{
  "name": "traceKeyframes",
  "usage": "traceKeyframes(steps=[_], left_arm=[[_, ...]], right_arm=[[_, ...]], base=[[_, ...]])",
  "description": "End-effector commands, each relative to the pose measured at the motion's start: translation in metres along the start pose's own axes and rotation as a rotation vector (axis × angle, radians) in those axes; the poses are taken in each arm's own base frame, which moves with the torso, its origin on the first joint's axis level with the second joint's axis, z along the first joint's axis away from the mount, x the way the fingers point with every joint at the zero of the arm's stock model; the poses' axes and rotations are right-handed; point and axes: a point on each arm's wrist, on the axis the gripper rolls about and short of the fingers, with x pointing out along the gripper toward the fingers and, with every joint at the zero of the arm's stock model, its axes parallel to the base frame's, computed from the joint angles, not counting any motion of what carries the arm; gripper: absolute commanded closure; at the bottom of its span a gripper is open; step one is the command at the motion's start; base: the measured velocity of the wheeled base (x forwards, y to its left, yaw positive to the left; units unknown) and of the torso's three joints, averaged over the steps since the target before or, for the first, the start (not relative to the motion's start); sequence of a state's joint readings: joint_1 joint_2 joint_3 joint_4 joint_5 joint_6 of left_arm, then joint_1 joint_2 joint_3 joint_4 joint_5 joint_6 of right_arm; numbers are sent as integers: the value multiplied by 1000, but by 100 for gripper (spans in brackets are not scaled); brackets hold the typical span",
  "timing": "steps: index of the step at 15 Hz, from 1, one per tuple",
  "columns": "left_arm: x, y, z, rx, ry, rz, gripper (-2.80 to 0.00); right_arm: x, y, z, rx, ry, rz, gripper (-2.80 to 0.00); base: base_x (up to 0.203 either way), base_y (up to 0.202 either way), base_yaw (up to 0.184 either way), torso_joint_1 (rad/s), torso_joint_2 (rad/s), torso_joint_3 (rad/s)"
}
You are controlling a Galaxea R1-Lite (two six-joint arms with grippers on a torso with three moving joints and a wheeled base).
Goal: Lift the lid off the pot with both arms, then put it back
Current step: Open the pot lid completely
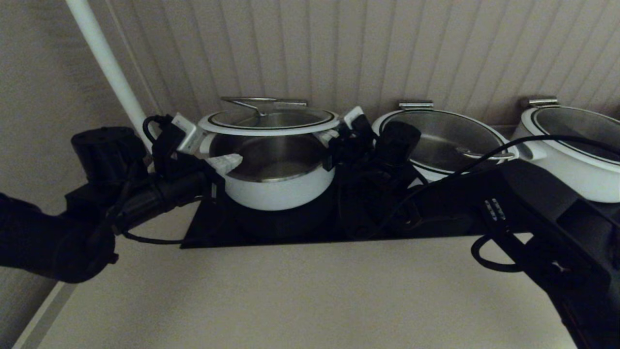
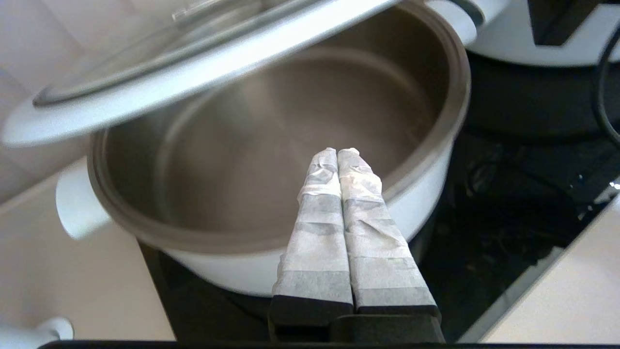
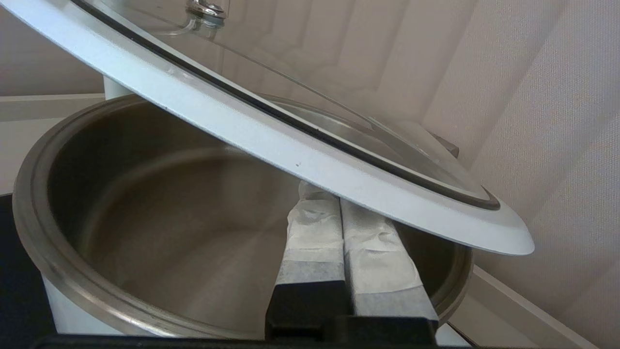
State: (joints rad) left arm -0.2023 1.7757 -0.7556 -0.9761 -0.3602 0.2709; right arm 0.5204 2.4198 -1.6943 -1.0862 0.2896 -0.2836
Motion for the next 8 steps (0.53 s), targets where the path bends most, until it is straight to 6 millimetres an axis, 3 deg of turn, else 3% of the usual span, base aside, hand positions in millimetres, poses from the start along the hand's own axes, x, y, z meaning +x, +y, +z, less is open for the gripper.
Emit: traceKeyframes(steps=[1,8], left_arm=[[8,3,1,6,-13,2,0],[20,10,5,16,-33,23,0]], right_arm=[[0,0,3,-4,-11,0,0],[0,-1,7,-9,-19,-4,0]], base=[[0,0,0,0,0,0],[0,0,0,0,0,0]])
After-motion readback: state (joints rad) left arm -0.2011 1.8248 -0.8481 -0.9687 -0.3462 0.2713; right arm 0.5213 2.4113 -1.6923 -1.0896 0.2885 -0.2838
